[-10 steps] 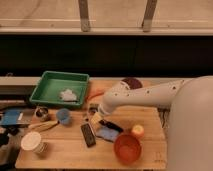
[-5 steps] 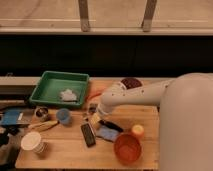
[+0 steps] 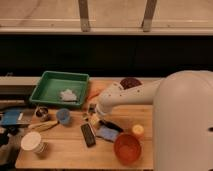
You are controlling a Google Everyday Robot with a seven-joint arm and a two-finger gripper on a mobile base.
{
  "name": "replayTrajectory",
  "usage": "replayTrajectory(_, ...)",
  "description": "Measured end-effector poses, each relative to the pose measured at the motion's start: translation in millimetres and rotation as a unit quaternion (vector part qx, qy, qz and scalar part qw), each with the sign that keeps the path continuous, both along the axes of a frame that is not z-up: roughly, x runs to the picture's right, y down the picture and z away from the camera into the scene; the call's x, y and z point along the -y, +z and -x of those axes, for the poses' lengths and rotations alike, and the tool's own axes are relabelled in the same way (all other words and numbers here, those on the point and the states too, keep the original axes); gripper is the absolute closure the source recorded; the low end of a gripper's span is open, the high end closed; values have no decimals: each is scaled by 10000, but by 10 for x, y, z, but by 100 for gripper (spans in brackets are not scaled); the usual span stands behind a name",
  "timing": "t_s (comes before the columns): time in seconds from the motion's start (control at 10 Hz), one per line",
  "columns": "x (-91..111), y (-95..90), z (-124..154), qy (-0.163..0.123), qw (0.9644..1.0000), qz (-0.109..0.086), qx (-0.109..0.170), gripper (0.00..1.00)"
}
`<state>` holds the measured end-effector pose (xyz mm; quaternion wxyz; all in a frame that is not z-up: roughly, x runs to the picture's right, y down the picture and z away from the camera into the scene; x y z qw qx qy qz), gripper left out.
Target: Place brush in table surface
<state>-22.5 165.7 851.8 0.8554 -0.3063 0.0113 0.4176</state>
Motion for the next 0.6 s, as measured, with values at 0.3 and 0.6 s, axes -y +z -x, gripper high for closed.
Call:
replayTrajectory(0.3,-18,18,-8,-96,9999,-24,-79,75)
replayTrajectory(0.6,-48,30,14,-149,9998,-15,-106,99)
